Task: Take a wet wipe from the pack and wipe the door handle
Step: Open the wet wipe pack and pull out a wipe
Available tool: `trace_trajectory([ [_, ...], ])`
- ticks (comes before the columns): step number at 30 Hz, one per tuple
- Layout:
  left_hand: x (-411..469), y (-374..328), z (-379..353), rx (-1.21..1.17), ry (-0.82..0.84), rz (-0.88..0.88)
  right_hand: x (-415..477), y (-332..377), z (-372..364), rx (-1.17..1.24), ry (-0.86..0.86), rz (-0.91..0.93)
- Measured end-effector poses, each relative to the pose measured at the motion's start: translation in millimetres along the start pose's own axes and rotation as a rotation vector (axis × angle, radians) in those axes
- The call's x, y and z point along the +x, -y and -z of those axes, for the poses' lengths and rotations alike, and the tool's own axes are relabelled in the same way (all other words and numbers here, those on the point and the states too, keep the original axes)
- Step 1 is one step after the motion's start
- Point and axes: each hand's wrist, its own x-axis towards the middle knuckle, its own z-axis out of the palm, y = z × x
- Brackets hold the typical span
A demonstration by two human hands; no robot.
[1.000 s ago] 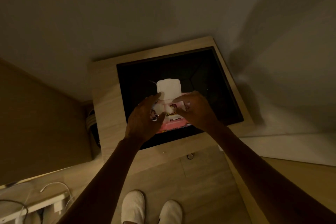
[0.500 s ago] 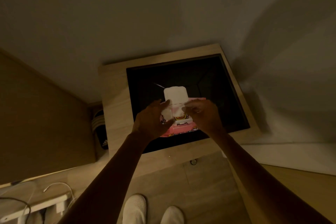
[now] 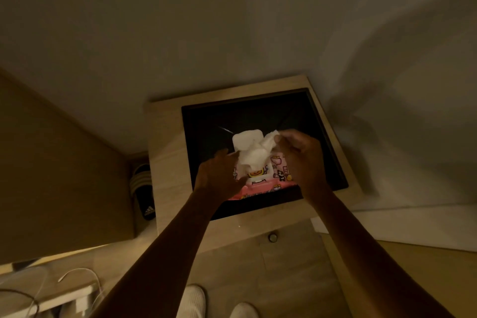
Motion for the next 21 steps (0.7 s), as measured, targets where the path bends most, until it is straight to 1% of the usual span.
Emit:
trace_trajectory([
  [2,-3.3,0.4,0.4,-0.032,-0.013,-0.005,5.3,9.9,7.7,0.054,-0.065,-0.036],
  [7,-5.0,-1.5,2.8,-0.366,-0.098,0.007,10.1,16.1,22.5,0.008,-0.019,-0.043],
  [10,-6.9,-7.0,4.3,-0.364,-0.022,-0.002,2.1,10.0,29.0,-0.005,-0.031,-0.068],
  [13,-16.2,-10.2,13.9,-0.382,-0.027,-0.010,-7.4,13.7,37.4,0.033,-0.028,-0.122],
  [17,-41.6,-30.6,53.3,-0.471,-0.086,-0.004,-19.5,50.0,57.3,0.085,-0.033,-0.159],
  [19,-54.5,-47.9,85.9,-0.559,-0.092,-0.008,-25.1,78.2,69.9,0.066,-0.048,-0.156],
  [21,-69.4,-70.8,124.8,-0.703,-0.093,-0.017,-32.0,109.7,83.0,0.046,-0.068,-0.156],
])
